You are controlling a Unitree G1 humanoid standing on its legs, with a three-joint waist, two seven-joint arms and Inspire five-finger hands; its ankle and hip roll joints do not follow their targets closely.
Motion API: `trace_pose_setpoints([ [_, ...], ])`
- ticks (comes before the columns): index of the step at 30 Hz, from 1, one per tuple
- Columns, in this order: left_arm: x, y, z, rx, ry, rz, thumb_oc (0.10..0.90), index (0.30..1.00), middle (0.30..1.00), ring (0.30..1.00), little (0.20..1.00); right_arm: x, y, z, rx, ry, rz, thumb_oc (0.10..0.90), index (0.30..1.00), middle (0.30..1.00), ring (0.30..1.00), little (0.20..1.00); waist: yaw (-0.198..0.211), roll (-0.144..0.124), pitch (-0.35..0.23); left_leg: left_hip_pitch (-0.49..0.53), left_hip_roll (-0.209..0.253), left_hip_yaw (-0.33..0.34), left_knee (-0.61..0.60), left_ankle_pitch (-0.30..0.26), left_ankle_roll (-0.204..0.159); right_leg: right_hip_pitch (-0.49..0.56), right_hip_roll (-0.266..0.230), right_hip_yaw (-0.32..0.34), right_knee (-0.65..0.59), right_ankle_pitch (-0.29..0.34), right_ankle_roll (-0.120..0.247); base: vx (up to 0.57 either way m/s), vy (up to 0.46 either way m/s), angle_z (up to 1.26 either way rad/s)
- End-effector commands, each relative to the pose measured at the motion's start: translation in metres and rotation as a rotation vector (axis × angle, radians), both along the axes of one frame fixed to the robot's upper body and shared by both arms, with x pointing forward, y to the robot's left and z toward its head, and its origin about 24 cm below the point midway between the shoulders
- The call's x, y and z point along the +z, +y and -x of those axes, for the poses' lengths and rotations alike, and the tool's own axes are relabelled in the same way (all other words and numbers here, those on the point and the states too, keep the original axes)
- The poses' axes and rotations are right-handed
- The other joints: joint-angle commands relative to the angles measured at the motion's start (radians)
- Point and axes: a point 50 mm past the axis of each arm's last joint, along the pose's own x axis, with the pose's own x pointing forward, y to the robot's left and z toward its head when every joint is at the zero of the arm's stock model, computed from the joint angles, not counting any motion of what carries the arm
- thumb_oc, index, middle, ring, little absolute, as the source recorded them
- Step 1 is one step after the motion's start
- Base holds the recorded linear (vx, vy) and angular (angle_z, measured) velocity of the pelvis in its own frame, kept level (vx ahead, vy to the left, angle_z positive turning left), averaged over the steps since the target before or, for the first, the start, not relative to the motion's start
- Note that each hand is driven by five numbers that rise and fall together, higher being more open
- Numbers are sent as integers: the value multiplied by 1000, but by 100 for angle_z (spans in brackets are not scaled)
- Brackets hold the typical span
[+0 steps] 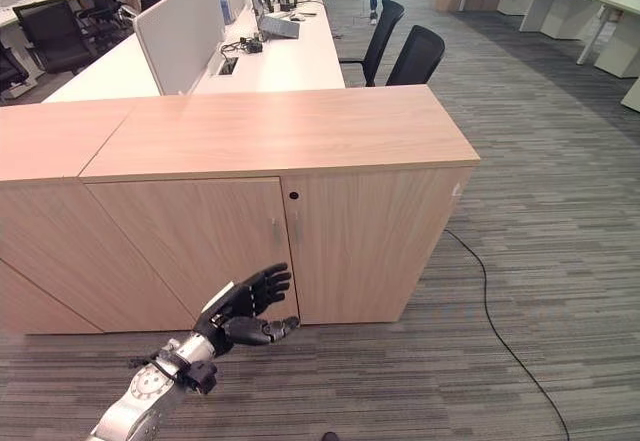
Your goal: Put the empty folder in the office cabinet
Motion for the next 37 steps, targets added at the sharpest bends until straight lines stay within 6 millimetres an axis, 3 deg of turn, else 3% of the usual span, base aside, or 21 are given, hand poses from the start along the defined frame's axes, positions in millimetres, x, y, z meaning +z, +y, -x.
trace_pose_setpoints([
  [1,43,-13,-17,-11,-187,224,800,900,900,900,900,-1,8,-11,29,-9,-16,800,900,900,900,900,3,-56,-44,-20,-9,-14,91,-71,-19,154,-16,5,-131,-121,87,0,0,0],
  [8,32,-13,-15,2,-131,233,800,900,900,900,900,-1,8,-13,31,-21,-14,800,900,900,900,900,1,-57,-43,-26,-16,-23,82,-71,-17,146,-19,1,-131,-117,91,-3,1,1],
  [11,17,4,-12,70,-109,102,800,900,900,900,900,0,4,-13,15,-27,-7,800,900,900,900,900,6,-56,-40,-35,-28,-43,91,-74,-17,140,-20,1,-131,-115,91,0,0,0],
  [12,-1,21,-8,136,-78,-53,800,900,900,900,900,0,4,-13,-5,-30,-9,800,900,900,900,900,15,-58,-39,-44,-38,-61,104,-77,-19,138,-24,-2,-131,-115,92,-6,31,-1],
  [13,-33,42,2,227,27,-206,800,900,900,900,900,1,3,-16,-24,-42,-6,800,900,900,900,900,25,-61,-34,-64,-68,-99,113,-74,-16,130,-31,-11,-131,-112,95,-6,31,0],
  [14,-33,42,2,227,27,-206,800,900,900,900,900,1,3,-16,-24,-42,-6,800,900,900,900,900,25,-62,-35,-65,-68,-100,113,-73,-16,129,-31,-12,-131,-112,95,-26,56,1],
  [16,-70,64,12,314,146,-440,800,900,900,900,900,1,2,-16,-49,-49,-7,800,900,900,900,900,29,-80,-31,-96,-94,-94,113,-84,-11,115,-52,-34,-131,-97,110,-32,72,13],
  [17,-90,67,25,317,272,-450,800,900,900,900,900,1,-1,-16,-55,-52,-3,800,900,900,900,900,23,-81,-35,-100,-97,-87,100,-78,-9,107,-60,-39,-131,-93,116,-13,95,41],
  [19,-110,76,43,382,427,-433,800,900,900,900,900,3,-6,-17,-62,-56,11,800,900,900,900,900,18,-67,-45,-64,-93,-71,24,-73,1,98,-64,-39,-131,-86,126,33,134,35],
  [21,-117,81,51,427,490,-405,800,900,900,900,900,4,-8,-19,-58,-59,16,800,900,900,900,900,12,-57,-56,-41,-92,-69,-32,-63,7,90,-66,-39,-131,-82,133,41,109,2],
  [25,-150,88,100,501,790,-453,800,900,900,900,900,3,1,-27,-34,-71,-3,800,900,900,900,900,6,-29,-99,25,-102,-70,-171,-28,19,80,-73,-28,-131,-86,144,58,143,1],
  [26,-150,88,100,501,790,-452,800,900,900,900,900,3,1,-27,-34,-71,-3,800,900,900,900,900,6,-29,-99,25,-102,-70,-171,-28,19,81,-73,-28,-131,-86,144,72,109,-5],
  [28,-159,90,128,450,897,-541,800,900,900,900,900,1,6,-25,-35,-64,-16,800,900,900,900,900,8,-24,-114,32,-107,-63,-171,-36,26,87,-78,-21,-131,-89,152,61,94,-15],
  [30,-161,92,141,441,941,-567,800,900,900,900,900,0,8,-20,-41,-50,-24,800,900,900,900,900,15,-25,-119,37,-110,-62,-171,-41,30,90,-82,-18,-131,-89,154,47,73,-21],
  [37,-164,90,158,447,991,-572,800,900,900,900,900,-2,10,-8,-77,-11,-26,800,900,900,900,900,32,-27,-121,36,-121,-66,-171,-47,43,91,-93,-20,-131,-80,164,13,43,-1],
])
